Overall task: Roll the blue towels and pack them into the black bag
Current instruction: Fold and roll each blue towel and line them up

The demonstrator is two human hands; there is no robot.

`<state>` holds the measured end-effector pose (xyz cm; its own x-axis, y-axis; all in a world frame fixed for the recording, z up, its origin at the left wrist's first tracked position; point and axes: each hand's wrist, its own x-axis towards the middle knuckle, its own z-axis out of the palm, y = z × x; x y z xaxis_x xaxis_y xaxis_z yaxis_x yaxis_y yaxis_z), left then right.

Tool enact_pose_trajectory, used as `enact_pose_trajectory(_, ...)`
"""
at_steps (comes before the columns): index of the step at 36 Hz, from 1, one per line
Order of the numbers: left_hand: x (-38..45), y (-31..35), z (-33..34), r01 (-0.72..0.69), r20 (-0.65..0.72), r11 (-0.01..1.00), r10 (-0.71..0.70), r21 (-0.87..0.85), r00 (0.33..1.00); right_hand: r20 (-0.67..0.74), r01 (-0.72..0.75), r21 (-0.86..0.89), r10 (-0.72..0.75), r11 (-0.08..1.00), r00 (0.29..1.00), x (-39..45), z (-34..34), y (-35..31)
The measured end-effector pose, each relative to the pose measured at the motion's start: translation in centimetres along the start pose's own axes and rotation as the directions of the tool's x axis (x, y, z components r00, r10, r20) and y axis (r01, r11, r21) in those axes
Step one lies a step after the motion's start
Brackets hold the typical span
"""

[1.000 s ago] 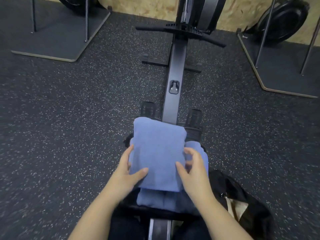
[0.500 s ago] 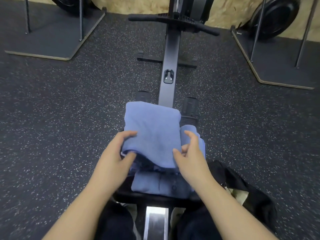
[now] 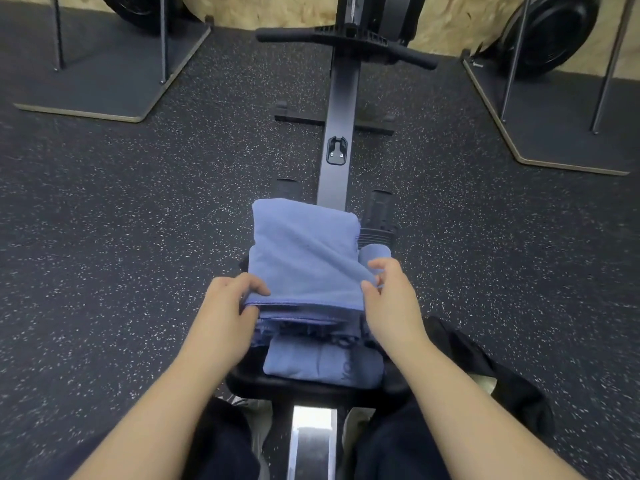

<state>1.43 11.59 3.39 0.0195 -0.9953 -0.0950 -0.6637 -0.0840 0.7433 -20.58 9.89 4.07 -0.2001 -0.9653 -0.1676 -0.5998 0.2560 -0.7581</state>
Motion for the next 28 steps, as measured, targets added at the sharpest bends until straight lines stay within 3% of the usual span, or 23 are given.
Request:
enact_pose_trajectory(6, -0.1, 0.3, 0.2, 0.097, 0.098, 0.985, -0.083, -0.146, 0.992, 0.112, -0.104, -0.073, 0.112, 0.992, 0.987, 0.4, 0.5, 0.3)
enact_pose_trajectory(9, 0.0, 0.3, 0.2, 0.109, 0.120, 0.978, -0.089, -0.178, 0.989, 0.043, -0.085, -0.159, 0.093, 0.984, 0.995, 0.9, 1.0, 0.7)
enact_pose_trajectory(13, 0.0, 0.8, 0.0, 0.164, 0.134, 0.949, -0.132, -0.268, 0.982, 0.087, -0.136, 0.039, 0.132, 0.990, 0.987, 1.9, 0.6, 0.0)
enact_pose_trajectory(18, 0.3, 0.9, 0.2, 0.177, 0.100, 0.934, -0.153, -0.311, 0.983, 0.045, -0.051, 0.219, 0.043, 0.974, 0.998, 3.4, 0.2, -1.1)
enact_pose_trajectory(22, 0.5, 0.5, 0.2, 0.170, 0.085, 0.962, -0.155, -0.216, 0.984, 0.023, 0.020, 0.243, -0.026, 0.970, 0.999, 4.7, 1.0, -1.6)
enact_pose_trajectory(28, 0.6, 0.5, 0.1, 0.181, 0.087, 0.957, -0.165, -0.226, 0.982, -0.033, 0.138, 0.263, -0.134, 0.955, 0.990, 6.3, 1.7, -2.8)
